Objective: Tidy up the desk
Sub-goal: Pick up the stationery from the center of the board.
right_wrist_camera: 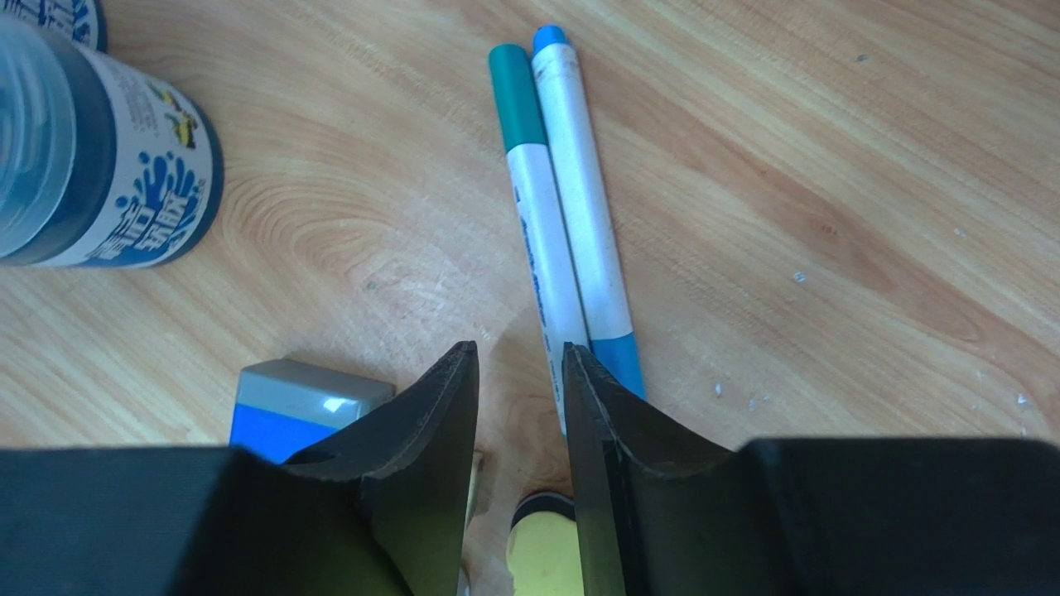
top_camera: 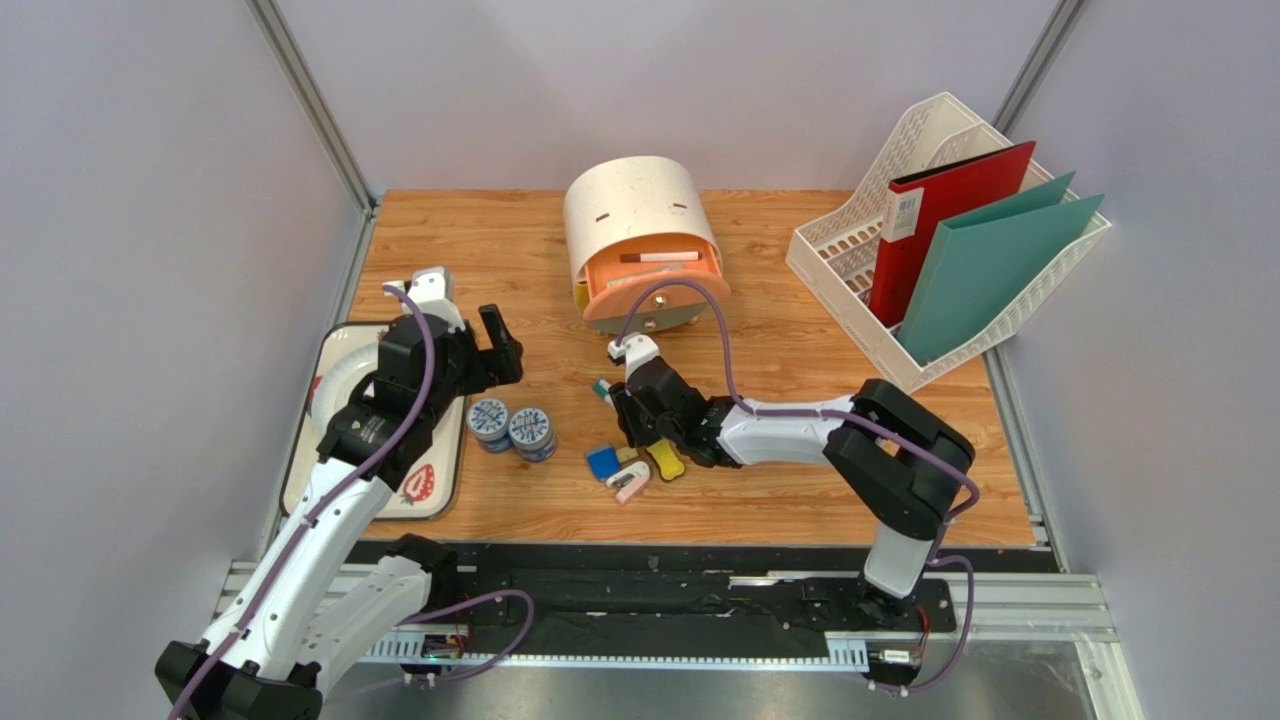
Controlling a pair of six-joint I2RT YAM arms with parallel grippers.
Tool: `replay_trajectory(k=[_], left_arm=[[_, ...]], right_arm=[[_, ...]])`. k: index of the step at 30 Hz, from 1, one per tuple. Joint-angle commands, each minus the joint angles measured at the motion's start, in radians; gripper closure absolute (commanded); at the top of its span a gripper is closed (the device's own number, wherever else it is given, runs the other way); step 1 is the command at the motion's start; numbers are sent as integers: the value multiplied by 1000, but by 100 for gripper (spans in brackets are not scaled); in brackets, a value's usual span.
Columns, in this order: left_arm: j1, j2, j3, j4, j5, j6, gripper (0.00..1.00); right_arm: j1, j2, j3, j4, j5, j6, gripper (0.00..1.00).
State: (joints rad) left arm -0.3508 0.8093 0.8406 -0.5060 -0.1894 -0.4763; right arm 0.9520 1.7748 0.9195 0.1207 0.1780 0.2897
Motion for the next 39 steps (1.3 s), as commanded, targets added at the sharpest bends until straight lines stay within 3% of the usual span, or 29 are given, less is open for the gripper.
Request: replay_trajectory(k=[1,14,39], left_arm=[[7,-12,18,7,-4,15,1],[7,-12,20,11,4,10,1],[7,-15,18,3,-5,16,1]], right_arm=[[31,-67,24,-13,9,-26,64],[37,-92,59,-52,126,-73,64],[37,63,74,-56,75,-43,65]])
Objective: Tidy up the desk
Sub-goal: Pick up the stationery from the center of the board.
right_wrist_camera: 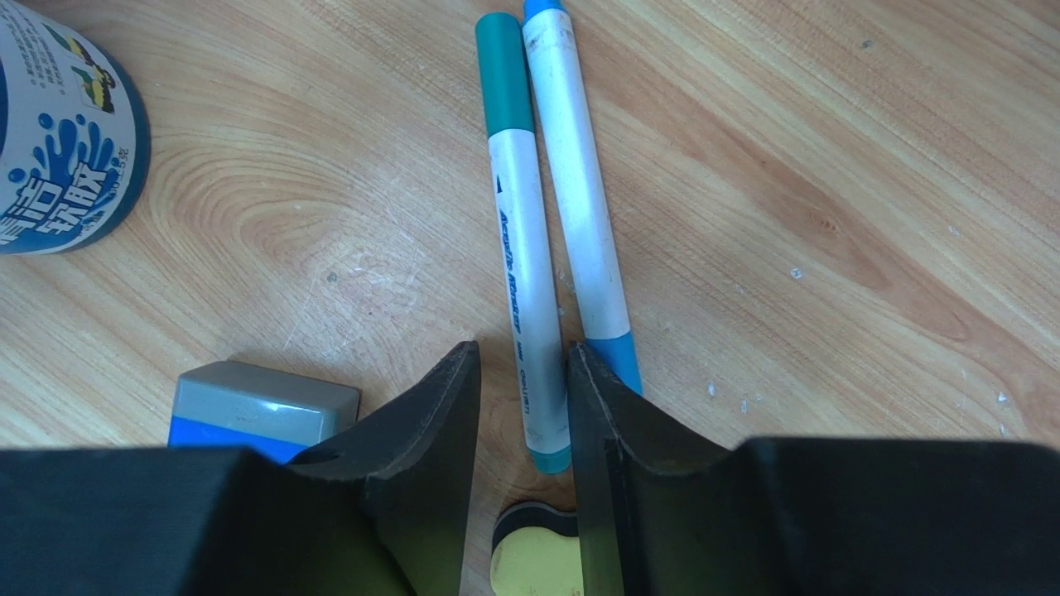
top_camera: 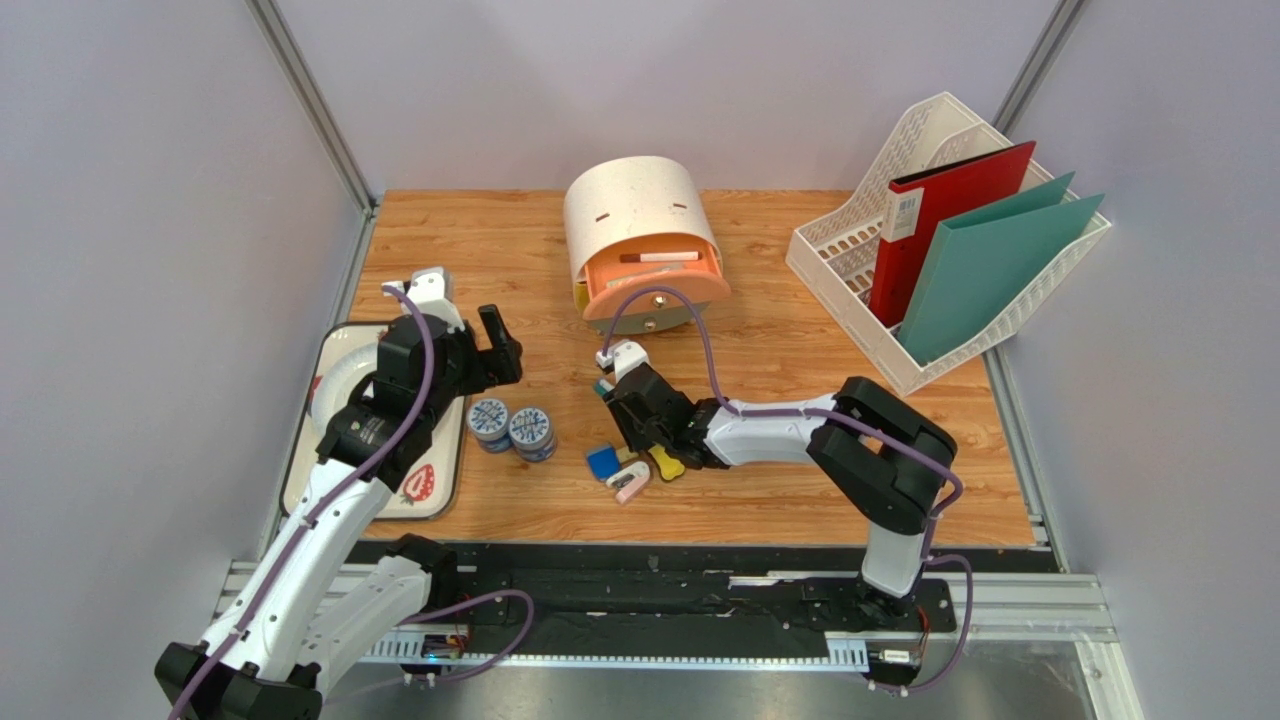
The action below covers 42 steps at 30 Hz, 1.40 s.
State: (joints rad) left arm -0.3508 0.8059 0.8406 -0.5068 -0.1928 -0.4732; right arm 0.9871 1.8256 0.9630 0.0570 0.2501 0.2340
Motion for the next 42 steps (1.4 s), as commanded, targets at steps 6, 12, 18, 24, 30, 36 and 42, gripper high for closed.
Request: replay_trajectory(k=[6,12,18,24,30,36,42], left_arm=[[7,-16,20,4,-4,15,1],[7,-13,20,5,1,11,1],[7,-13,18,4,3,10,1],[7,-27,15,1,-5,8,1],[7,-30,17,-6,-7,7,1],[7,-31,20,-4,-7,2,1],[7,-30,18,-4,-5,1,1]], right_arm=[[5,37,34,-48,69,19,72],[24,43,19,-52,90,16,75],[61,64,37,-89,162,16,78],[85,77,51,-109,224,18,85],[87,37,57,-98,181,-2,96],[87,-31,88,-121,187,-24,100],[87,-121,89,-140,141,-44,100]])
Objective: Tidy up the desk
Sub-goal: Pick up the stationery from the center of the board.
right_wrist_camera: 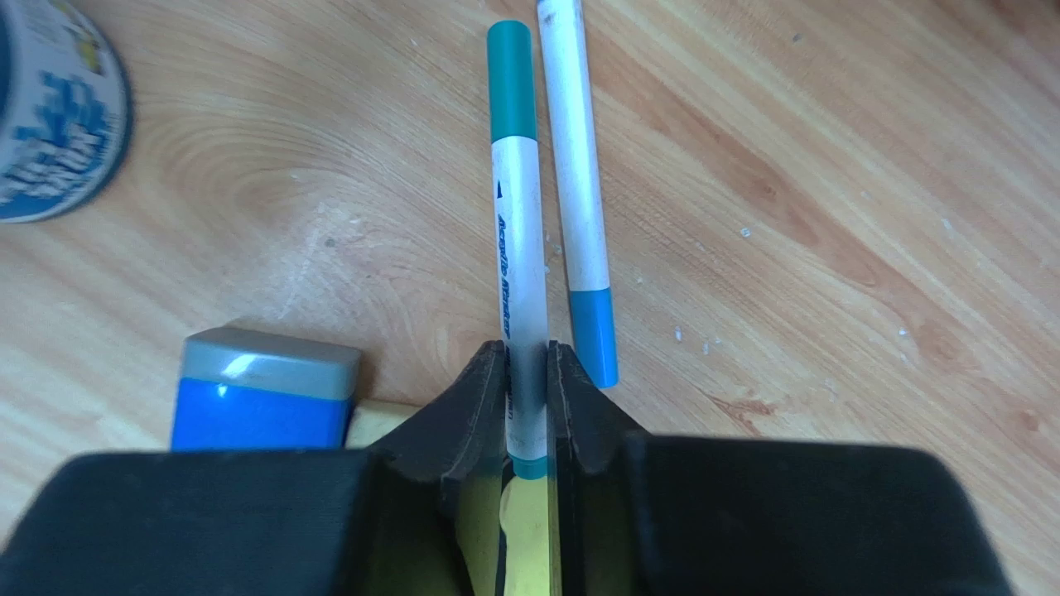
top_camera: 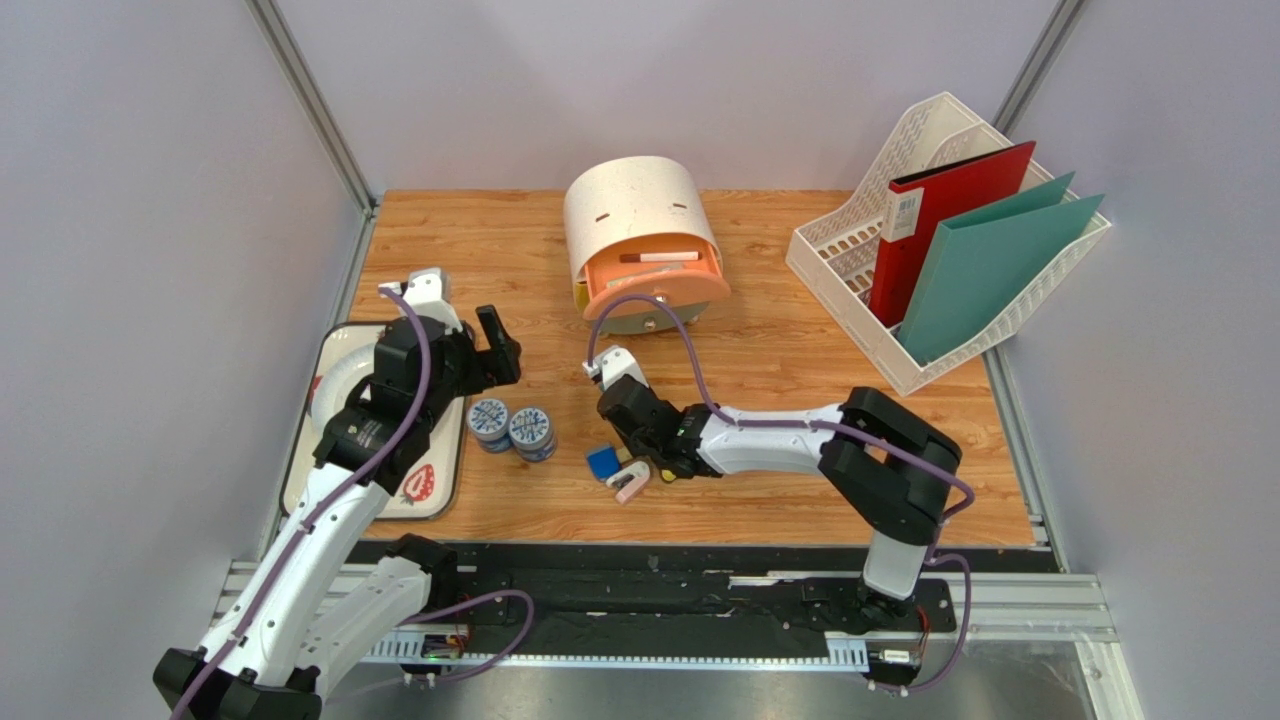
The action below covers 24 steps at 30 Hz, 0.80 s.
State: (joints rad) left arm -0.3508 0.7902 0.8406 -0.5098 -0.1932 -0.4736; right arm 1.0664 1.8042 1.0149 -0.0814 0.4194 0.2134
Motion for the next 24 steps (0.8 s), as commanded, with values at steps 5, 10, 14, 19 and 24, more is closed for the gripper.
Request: replay_trajectory(k=[5,10,14,19,24], left_arm=[[7,-14,18,1,-6,0,1],[7,-9,20,4,-6,0,1],[7,-9,17,13,-2,-5,1],[7,-2,20,13,0,0,1],[7,-8,20,10,-2,4,1]], right_arm=[[7,-193,25,-18,-94,-29,100],[7,-307,-7,-29,-163,-34,100],[9,-367,-18,-53,-198,-29,100],[6,-425,-33,-75,-209,-22,100],[7,-463,-36,-96,-225,-29,100]])
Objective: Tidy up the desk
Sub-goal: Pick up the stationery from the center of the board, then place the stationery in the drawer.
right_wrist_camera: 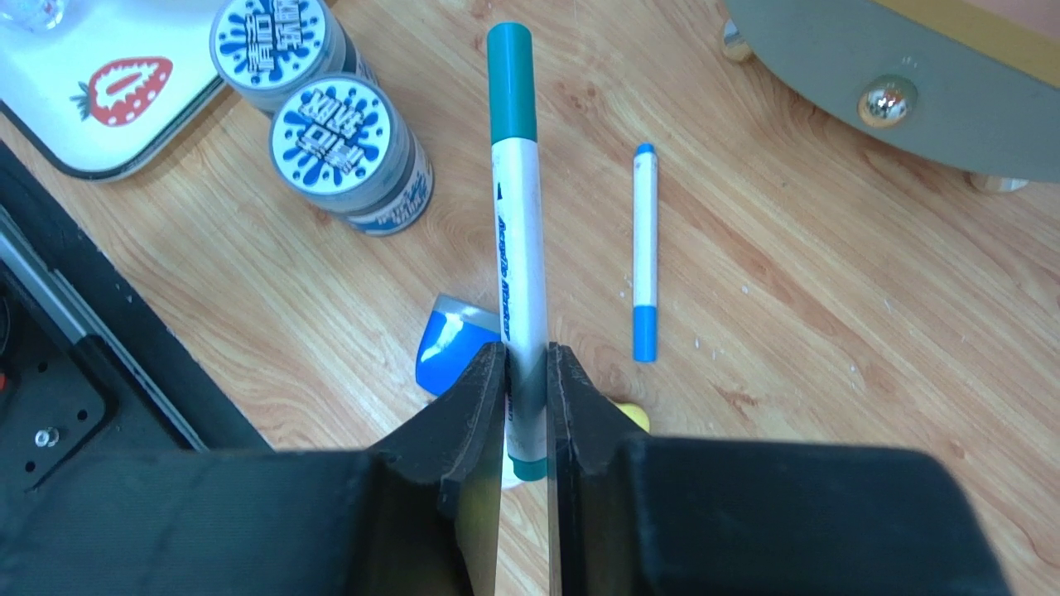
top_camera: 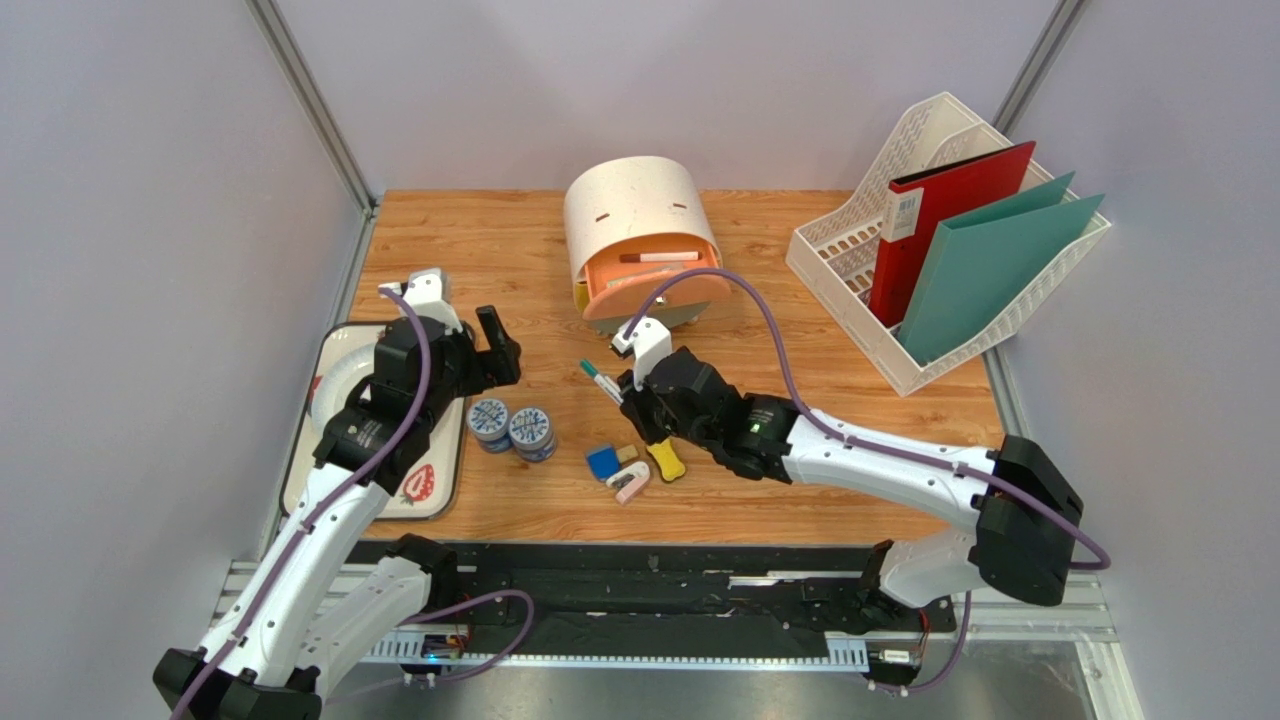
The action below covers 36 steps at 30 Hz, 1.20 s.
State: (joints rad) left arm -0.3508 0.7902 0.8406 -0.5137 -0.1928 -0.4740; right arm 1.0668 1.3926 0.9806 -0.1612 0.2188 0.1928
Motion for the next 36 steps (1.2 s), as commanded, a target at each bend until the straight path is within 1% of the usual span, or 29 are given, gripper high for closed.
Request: replay_trajectory(k=[1,10,14,18,19,20,21,22,25,28,29,32,34,36], left_arm=[[7,-9,20,14,-2,6,1],[7,-8,25,14,-3,14,1],[7,-9,29,11,-5,15,1],[7,-12,28,12,-7,12,1],[7,-14,28,12,-5,12,1],[7,-11,28,14,-4,12,1],[7,-11,28,15,-4,12,1],[7,-9,29,15,-4,14,1],[7,-9,29,17,-3,14,1],[7,-6,29,18,1,12,1],[7,-8,29,18,1,12,1],[7,-6,28,18,1,11,1],[7,-5,26,18,1,9,1],[7,-8,25,18,3,11,1]], right_arm=[[7,-66,-2,-20,-29,-12,100],[7,-165,10,-49,-94,-72,100],[4,-217,32,-73,-110,-134,100],[5,-268,66,-112,-72,-183,100],[5,-277,70,-113,-50,-190,100],[4,-285,78,-112,9,-188,100],[4,-297,82,-113,37,-237,100],[-4,-302,90,-116,56,-253,100],[-53,-299,134,-127,79,-288,100],[-135,-265,205,-175,64,-294,100],[-183,-256,223,-191,27,-297,100],[-255,-215,294,-233,-57,-352,100],[-277,-187,335,-248,-68,-386,100],[-326,-164,357,-256,-120,-420,100]])
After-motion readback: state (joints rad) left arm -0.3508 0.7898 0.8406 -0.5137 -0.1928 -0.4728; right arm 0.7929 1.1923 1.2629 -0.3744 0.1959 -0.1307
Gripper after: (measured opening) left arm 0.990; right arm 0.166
